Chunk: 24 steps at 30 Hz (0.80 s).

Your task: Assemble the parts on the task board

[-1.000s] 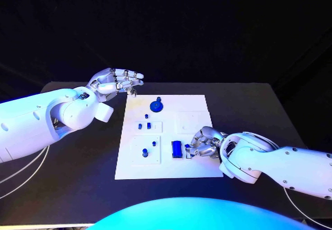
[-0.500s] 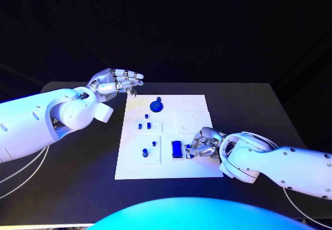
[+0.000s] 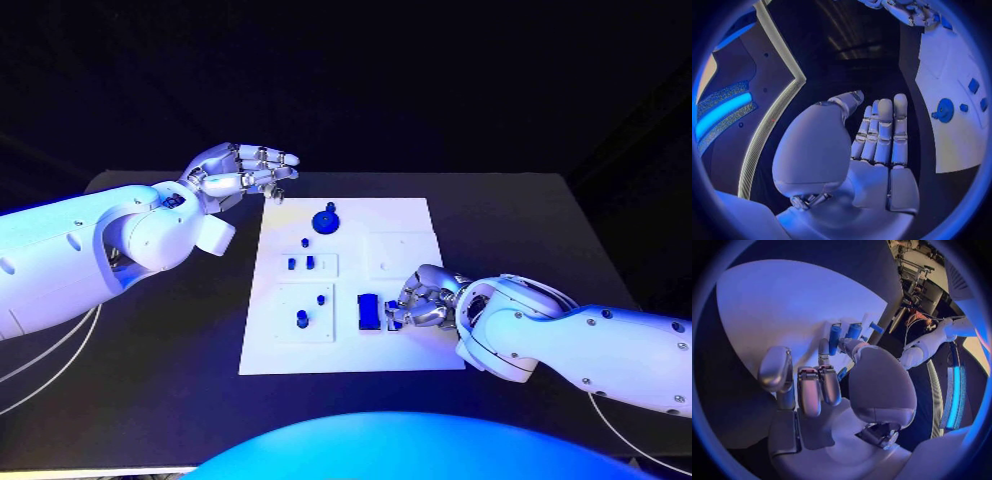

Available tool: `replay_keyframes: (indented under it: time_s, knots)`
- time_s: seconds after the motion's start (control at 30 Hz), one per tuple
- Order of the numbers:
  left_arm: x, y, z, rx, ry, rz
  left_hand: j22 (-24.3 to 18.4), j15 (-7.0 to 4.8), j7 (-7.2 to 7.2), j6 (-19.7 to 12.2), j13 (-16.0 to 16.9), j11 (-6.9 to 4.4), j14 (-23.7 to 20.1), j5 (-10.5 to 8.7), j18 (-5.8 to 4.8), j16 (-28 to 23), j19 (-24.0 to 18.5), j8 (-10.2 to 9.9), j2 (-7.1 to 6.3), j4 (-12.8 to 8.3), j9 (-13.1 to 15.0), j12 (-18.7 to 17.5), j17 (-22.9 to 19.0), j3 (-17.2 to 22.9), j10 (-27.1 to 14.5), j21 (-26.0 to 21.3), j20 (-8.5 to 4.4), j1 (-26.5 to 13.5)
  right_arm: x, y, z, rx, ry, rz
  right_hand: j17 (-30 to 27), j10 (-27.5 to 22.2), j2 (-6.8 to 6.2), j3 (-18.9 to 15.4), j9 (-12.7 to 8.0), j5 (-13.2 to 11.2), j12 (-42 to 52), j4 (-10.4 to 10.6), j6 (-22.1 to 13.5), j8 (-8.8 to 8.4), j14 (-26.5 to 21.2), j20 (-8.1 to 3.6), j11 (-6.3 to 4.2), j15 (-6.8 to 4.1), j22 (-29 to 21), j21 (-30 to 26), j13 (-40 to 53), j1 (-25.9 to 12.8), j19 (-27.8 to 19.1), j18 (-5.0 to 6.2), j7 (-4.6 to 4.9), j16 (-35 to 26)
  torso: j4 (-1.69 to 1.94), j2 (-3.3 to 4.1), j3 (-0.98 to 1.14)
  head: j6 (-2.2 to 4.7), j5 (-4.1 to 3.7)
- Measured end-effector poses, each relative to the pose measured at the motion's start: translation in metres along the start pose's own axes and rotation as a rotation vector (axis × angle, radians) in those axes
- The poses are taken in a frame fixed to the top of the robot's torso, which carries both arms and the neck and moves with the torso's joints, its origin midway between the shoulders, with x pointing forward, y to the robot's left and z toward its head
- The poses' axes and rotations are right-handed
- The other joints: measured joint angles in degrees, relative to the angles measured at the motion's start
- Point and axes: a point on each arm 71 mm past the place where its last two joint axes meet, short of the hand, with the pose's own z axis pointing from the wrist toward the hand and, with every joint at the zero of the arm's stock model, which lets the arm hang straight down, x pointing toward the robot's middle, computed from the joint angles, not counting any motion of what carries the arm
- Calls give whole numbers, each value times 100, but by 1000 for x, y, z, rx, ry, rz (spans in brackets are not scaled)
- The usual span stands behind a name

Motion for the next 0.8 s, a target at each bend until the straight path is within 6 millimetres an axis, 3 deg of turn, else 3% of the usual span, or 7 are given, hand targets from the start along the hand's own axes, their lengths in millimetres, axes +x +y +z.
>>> replay_keyframes:
  time_s: [0.2, 0.3, 0.53, 0.8]
  knots:
    - [0, 0, 0, -1, 0, 0, 0, 0, 0, 0, 0, 0, 0, 0, 0, 0, 0, 0, 0, 0, 0, 0, 0, 0, 0, 0, 0, 0, 1, 1, 0, -1, -1, -2, 0, -5, -36, -98, -4, -50, 1, 98, 28, 1, 0, -21, -5, 0, 0, 0, 0, -84, 21, 0, -11, 0, 3, 1, -1, 0, 13]
    - [0, 0, 0, -2, 1, 0, -5, 0, 13, -12, 0, 0, 0, 0, 0, 0, 0, 0, 0, 0, 0, 21, 0, 0, 0, 0, 0, 0, 1, 1, 0, 0, -1, -3, -1, -10, -52, -264, -1, 139, 1, 194, 55, 23, 0, -21, -10, 0, 0, 0, 0, -212, 21, 0, -37, 0, 3, 1, -3, 0, 19]
    - [0, 0, 0, -3, 1, 0, -7, 0, 21, -21, 4, 0, 0, 0, 0, 0, 0, 0, 0, 16, 0, 29, 0, -16, 0, 0, 0, 0, 1, 0, 0, 1, 0, -3, -1, -11, -54, -696, -19, -86, 1, 238, 84, 41, 0, -21, -11, 0, -1, -22, 0, -596, 21, 0, -26, 0, -1, -1, -4, 0, 21]
    - [0, 0, 0, -5, 2, 0, -6, 21, 21, -21, 4, 0, -21, 0, 0, 0, -1, 0, 0, 16, 1, 29, 0, -16, 0, 0, -1, 0, 1, -1, -1, 2, 2, -4, -1, -11, -67, -751, -25, -129, 0, 229, 84, 41, 0, -20, -10, 0, -2, -48, 0, -610, 20, 0, -26, 0, -1, -3, -4, 0, 23]
